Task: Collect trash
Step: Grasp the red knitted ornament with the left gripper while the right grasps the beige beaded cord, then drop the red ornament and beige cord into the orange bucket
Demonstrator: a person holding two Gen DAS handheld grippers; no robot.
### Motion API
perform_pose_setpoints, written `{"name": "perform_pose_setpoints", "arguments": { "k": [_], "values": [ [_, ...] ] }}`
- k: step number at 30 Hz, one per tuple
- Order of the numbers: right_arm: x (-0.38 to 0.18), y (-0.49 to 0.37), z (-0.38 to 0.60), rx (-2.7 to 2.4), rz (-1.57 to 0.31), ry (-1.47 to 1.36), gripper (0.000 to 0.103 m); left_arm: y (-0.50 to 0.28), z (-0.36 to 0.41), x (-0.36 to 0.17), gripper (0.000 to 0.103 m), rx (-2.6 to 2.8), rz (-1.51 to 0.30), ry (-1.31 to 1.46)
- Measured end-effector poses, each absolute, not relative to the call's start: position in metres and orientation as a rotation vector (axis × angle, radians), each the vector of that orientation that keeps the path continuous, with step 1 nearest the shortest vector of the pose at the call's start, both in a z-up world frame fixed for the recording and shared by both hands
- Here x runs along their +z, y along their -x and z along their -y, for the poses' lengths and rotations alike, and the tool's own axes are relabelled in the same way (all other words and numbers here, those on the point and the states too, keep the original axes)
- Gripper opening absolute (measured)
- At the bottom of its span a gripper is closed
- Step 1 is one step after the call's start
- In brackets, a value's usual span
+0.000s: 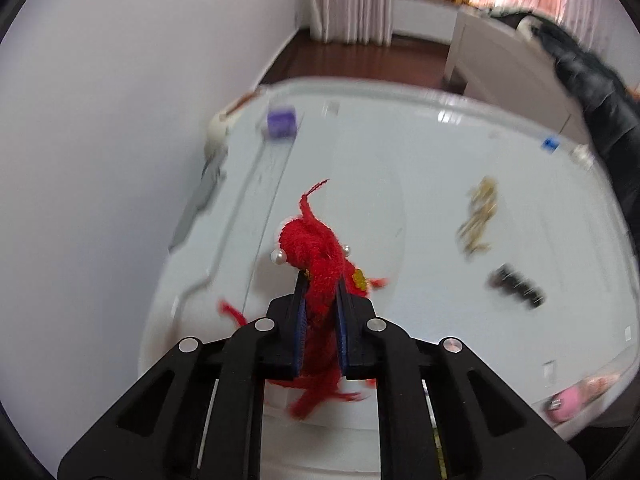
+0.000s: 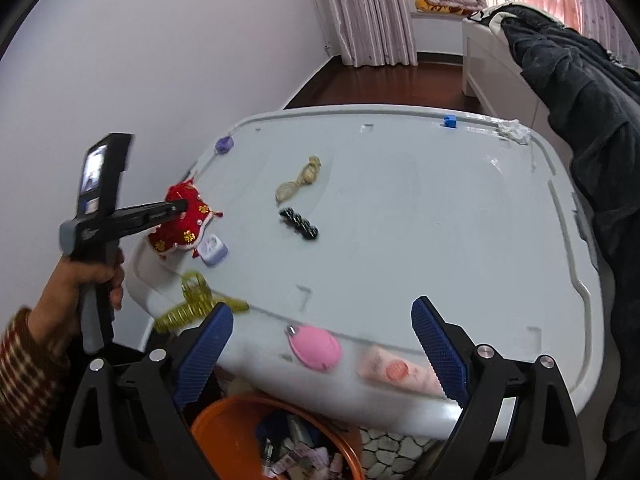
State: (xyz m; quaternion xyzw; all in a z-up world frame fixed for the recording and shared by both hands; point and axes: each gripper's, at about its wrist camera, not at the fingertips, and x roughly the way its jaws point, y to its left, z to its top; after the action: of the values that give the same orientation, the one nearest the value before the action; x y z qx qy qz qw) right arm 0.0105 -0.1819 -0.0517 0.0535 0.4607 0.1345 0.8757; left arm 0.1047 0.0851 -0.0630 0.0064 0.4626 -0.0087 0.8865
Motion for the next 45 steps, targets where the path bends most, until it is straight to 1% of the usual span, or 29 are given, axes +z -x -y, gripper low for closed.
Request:
{"name": "perform_pose_setpoints", "arguments": {
  "k": [4, 7, 11, 13, 16, 17, 18, 19, 20, 22, 23, 27, 35, 40, 45],
  "values": [
    [-0.051, -0.064, 0.159, 0.267, -0.947, -0.007, 0.089, -0.095, -0.079, -0.031, 0.012, -0.053, -0.863, -0.011],
    [-0.065, -0.11, 0.132, 0.266, -0.946, 0.058, 0.089, -0.09, -0.078, -0.023, 0.012, -0.063, -0.836, -0.018],
    [-0.095, -0.163, 0.091, 0.25, -0.964, 0.162, 0.089, -0.093, -0.074, -0.025, 0.012, -0.069, -0.824, -0.032],
    [-0.109, -0.186, 0.073, 0.233, -0.98, 0.224, 0.085, -0.091, -0.072, -0.024, 0.012, -0.073, -0.826, -0.037],
    [-0.125, -0.213, 0.059, 0.222, -1.017, 0.244, 0.076, -0.088, -0.072, -0.023, 0.012, -0.088, -0.827, -0.038],
    [-0.132, -0.222, 0.056, 0.208, -1.044, 0.258, 0.069, -0.086, -0.073, -0.022, 0.012, -0.095, -0.826, -0.032],
    [-0.137, -0.226, 0.055, 0.201, -1.065, 0.262, 0.058, -0.085, -0.074, -0.022, 0.012, -0.098, -0.826, -0.03],
    [-0.142, -0.23, 0.056, 0.207, -1.087, 0.249, 0.056, -0.084, -0.074, -0.021, 0.012, -0.101, -0.826, -0.032],
    [-0.141, -0.231, 0.058, 0.222, -1.085, 0.213, 0.048, -0.084, -0.075, -0.021, 0.012, -0.102, -0.823, -0.03],
    [-0.141, -0.231, 0.062, 0.259, -1.107, 0.174, 0.019, -0.083, -0.076, -0.02, 0.012, -0.107, -0.823, -0.024],
    [-0.141, -0.231, 0.065, 0.281, -1.125, 0.159, 0.016, -0.083, -0.077, -0.019, 0.012, -0.108, -0.82, -0.018],
    [-0.137, -0.225, 0.084, 0.312, -1.146, 0.047, 0.015, -0.082, -0.077, -0.017, 0.012, -0.12, -0.815, -0.001],
    [-0.094, -0.187, 0.1, 0.315, -1.023, 0.019, 0.015, -0.078, -0.066, -0.011, 0.012, -0.139, -0.801, -0.017],
    [-0.063, -0.148, 0.11, 0.322, -0.968, 0.022, 0.015, -0.066, -0.056, -0.007, 0.012, -0.165, -0.793, -0.045],
    [-0.048, -0.089, 0.118, 0.343, -0.951, -0.015, 0.015, -0.044, -0.048, 0.002, 0.012, -0.189, -0.787, -0.072]
  ]
}}
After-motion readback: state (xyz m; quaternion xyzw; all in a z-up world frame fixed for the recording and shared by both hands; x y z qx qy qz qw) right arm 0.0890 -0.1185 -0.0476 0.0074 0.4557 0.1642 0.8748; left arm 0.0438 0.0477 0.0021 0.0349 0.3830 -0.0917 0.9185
